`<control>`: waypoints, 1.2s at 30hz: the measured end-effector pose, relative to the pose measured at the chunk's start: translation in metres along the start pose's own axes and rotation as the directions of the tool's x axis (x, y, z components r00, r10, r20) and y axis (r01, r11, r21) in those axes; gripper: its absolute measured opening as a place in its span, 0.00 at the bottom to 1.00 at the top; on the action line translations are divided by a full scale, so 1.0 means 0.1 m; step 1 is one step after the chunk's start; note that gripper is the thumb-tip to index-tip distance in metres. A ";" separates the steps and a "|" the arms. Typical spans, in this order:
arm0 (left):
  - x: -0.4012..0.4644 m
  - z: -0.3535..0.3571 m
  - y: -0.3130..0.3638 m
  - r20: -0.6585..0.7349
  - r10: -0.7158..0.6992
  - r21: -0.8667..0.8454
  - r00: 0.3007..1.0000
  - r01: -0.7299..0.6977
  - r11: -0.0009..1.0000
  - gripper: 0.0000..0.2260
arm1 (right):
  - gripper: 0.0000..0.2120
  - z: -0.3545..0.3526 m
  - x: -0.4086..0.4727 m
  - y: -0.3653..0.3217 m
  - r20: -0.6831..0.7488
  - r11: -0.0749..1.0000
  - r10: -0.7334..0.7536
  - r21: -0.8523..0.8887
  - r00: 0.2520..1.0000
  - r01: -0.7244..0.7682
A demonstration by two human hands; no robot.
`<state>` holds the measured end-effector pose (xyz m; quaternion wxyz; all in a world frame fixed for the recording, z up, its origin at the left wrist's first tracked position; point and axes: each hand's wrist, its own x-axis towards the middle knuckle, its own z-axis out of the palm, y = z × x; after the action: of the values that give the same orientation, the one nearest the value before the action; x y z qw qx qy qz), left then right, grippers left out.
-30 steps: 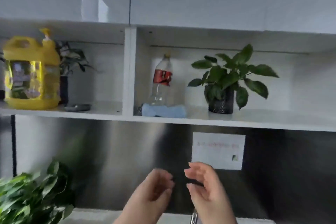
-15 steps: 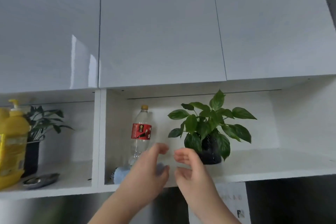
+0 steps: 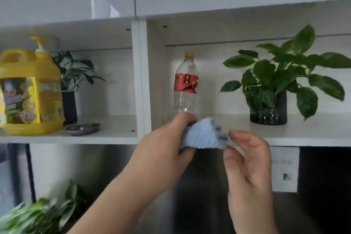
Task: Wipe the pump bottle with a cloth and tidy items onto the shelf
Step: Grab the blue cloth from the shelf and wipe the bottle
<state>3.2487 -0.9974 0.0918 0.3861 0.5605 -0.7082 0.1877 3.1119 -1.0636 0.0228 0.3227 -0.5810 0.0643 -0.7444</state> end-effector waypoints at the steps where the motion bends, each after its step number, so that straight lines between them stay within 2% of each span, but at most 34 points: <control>1: -0.14 -0.06 -0.04 -0.004 -0.008 -0.085 1.000 0.008 0.996 0.11 | 0.16 0.10 -0.13 0.01 0.058 1.000 0.001 0.018 0.998 -0.002; 3: -0.46 -0.16 -0.21 0.025 -0.036 -0.231 0.999 0.041 0.972 0.08 | 0.21 0.33 -0.45 0.02 0.197 0.999 0.033 0.014 0.980 -0.036; 5: -0.80 -0.21 -0.49 0.108 -0.062 -0.360 0.992 0.097 0.928 0.06 | 0.22 0.59 -0.78 0.09 0.291 0.986 0.159 0.006 0.943 -0.168; 9: -1.50 -0.18 -1.19 0.181 -0.134 -0.390 0.974 0.196 0.900 0.08 | 0.25 1.04 -1.51 0.38 0.283 0.875 0.478 -0.063 0.832 -0.481; 11: -1.84 -0.17 -1.51 0.237 -0.190 -0.408 0.953 0.275 0.870 0.07 | 0.27 1.21 -1.90 0.56 0.276 0.817 0.571 -0.096 0.773 -0.569; 14: -2.31 -0.13 -1.91 0.372 -0.281 -0.475 0.885 0.441 0.762 0.09 | 0.22 1.45 -2.52 0.77 0.274 0.711 0.700 -0.177 0.660 -0.681; 15: -2.48 -0.11 -2.03 0.406 -0.304 -0.488 0.862 0.486 0.725 0.11 | 0.21 1.51 -2.71 0.82 0.249 0.667 0.744 -0.209 0.620 -0.715; 18: -3.00 -0.01 -2.36 0.500 -0.371 -0.522 0.782 0.615 0.591 0.18 | 0.22 1.57 -3.08 0.94 0.125 0.578 0.813 -0.292 0.568 -0.763; 21: -3.60 0.12 -2.64 0.560 -0.470 -0.471 0.682 0.729 0.497 0.13 | 0.23 1.45 -3.31 1.06 0.000 0.503 0.851 -0.286 0.525 -0.815; 24: -4.21 0.29 -2.80 0.611 -0.560 -0.383 0.560 0.828 0.410 0.10 | 0.17 1.21 -3.50 1.23 -0.101 0.460 0.847 -0.351 0.521 -0.815; 28: -4.87 0.58 -2.80 0.668 -0.630 -0.326 0.395 0.917 0.230 0.11 | 0.15 0.86 -3.76 1.45 -0.248 0.358 0.826 -0.461 0.506 -0.812; 30: -5.11 0.73 -2.78 0.689 -0.625 -0.336 0.366 0.926 0.173 0.17 | 0.15 0.71 -3.96 1.58 -0.285 0.310 0.836 -0.461 0.469 -0.832; 31: -5.21 0.79 -2.77 0.699 -0.613 -0.333 0.369 0.926 0.177 0.22 | 0.15 0.64 -4.07 1.61 -0.293 0.279 0.851 -0.450 0.435 -0.849; 33: -5.39 0.94 -2.77 0.736 -0.559 -0.289 0.383 0.923 0.253 0.33 | 0.16 0.55 -4.27 1.67 -0.282 0.231 0.891 -0.395 0.356 -0.889; 36: -5.55 1.12 -2.76 0.785 -0.505 -0.198 0.359 0.918 0.345 0.44 | 0.16 0.47 -4.54 1.74 -0.263 0.164 0.932 -0.312 0.251 -0.936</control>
<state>3.5111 -0.7983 -0.4453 0.3401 0.6902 -0.4557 -0.4476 3.2785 -0.9346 -0.4180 0.5804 -0.4674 0.5614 -0.3598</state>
